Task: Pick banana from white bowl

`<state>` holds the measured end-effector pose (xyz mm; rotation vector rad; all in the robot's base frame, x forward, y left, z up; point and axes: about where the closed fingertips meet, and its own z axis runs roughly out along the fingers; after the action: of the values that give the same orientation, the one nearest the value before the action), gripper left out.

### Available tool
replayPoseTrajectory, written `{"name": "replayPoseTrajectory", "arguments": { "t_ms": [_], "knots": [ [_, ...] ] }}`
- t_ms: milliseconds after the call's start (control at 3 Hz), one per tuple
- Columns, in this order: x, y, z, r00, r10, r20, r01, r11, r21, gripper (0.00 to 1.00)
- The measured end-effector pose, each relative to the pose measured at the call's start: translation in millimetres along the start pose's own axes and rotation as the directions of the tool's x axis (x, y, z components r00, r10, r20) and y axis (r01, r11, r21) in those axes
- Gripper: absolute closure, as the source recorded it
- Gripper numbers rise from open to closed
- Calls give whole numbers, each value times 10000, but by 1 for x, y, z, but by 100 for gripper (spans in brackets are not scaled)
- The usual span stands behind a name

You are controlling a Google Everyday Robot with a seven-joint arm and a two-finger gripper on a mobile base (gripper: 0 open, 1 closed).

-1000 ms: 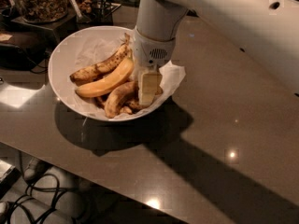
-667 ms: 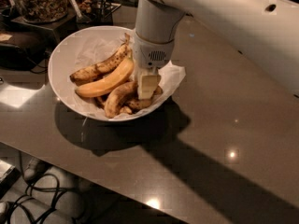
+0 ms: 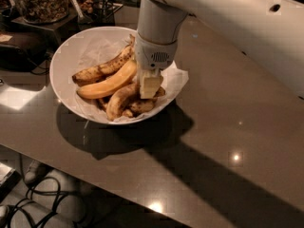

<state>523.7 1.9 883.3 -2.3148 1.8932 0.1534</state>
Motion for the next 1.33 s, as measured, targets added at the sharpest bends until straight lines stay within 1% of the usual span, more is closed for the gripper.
{"name": "replayPoseTrajectory", "arguments": {
  "t_ms": [333, 667, 1000, 1333],
  "knots": [
    [-1, 2, -5, 9997, -52, 251, 47, 9998, 193, 100],
    [3, 16, -29, 9978, 164, 635, -207, 9974, 683, 100],
    [6, 26, -46, 9946, 325, 984, -416, 9949, 918, 100],
    [7, 26, -47, 9947, 320, 979, -413, 9947, 941, 100]
  ]
}}
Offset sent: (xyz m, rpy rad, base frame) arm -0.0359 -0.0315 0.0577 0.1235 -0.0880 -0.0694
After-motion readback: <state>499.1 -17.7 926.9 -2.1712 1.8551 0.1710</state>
